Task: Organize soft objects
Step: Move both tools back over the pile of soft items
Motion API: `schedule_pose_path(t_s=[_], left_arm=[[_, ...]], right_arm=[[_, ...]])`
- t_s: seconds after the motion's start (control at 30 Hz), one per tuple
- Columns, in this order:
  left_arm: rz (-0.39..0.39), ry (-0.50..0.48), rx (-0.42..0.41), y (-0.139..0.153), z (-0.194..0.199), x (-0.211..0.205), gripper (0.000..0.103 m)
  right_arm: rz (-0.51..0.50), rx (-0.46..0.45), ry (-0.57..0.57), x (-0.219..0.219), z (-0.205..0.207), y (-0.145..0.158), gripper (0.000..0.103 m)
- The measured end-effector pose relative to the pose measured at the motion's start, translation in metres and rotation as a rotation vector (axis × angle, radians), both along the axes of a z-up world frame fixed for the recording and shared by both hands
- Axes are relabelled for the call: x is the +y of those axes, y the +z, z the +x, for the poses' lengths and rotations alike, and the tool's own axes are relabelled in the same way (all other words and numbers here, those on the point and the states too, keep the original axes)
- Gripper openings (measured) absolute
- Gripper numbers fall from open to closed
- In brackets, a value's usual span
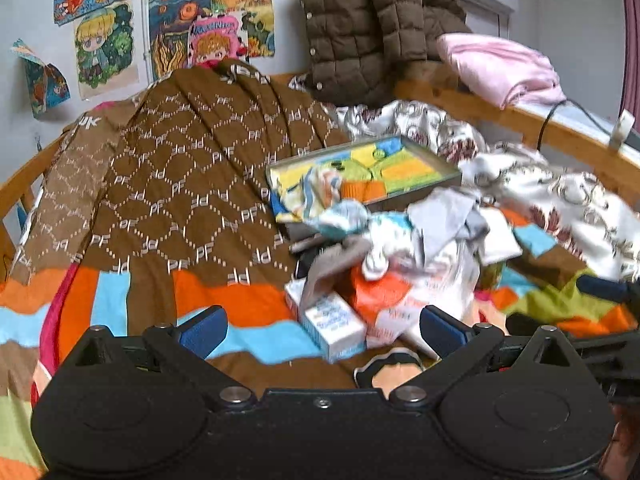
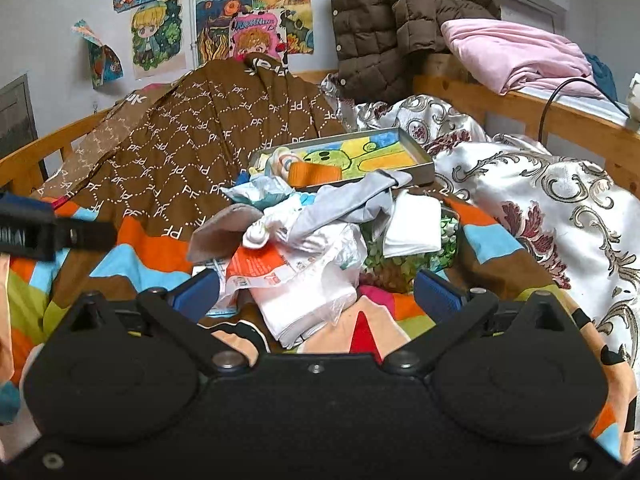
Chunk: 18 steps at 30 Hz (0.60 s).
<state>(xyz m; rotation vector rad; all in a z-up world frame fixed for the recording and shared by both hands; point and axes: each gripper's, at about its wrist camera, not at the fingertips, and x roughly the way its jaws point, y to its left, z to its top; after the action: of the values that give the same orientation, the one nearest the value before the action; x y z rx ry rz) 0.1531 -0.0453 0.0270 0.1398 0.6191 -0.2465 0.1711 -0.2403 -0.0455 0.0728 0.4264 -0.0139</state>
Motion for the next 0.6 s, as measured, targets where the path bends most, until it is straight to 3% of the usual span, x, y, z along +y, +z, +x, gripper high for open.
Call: schedule_pose_path(t_s=[0.23, 0.37, 0.6], left_arm=[[0.018, 0.009, 0.023, -0.011, -0.005, -0.003, 0.102], [0.071, 0.012, 0.037, -0.017, -0.007, -0.004, 0.102], [0.100, 0.068, 0.034, -0.018, -0.006, 0.003, 0.102]], right_arm=[[0.008, 0.032, 0.017, -0.001, 0.006, -0.012, 0.102], [0.019, 0.033, 0.016, -0.004, 0.006, -0.013, 0.103], [0.035, 0.041, 0.003, -0.003, 0.007, -0.014, 0.103]])
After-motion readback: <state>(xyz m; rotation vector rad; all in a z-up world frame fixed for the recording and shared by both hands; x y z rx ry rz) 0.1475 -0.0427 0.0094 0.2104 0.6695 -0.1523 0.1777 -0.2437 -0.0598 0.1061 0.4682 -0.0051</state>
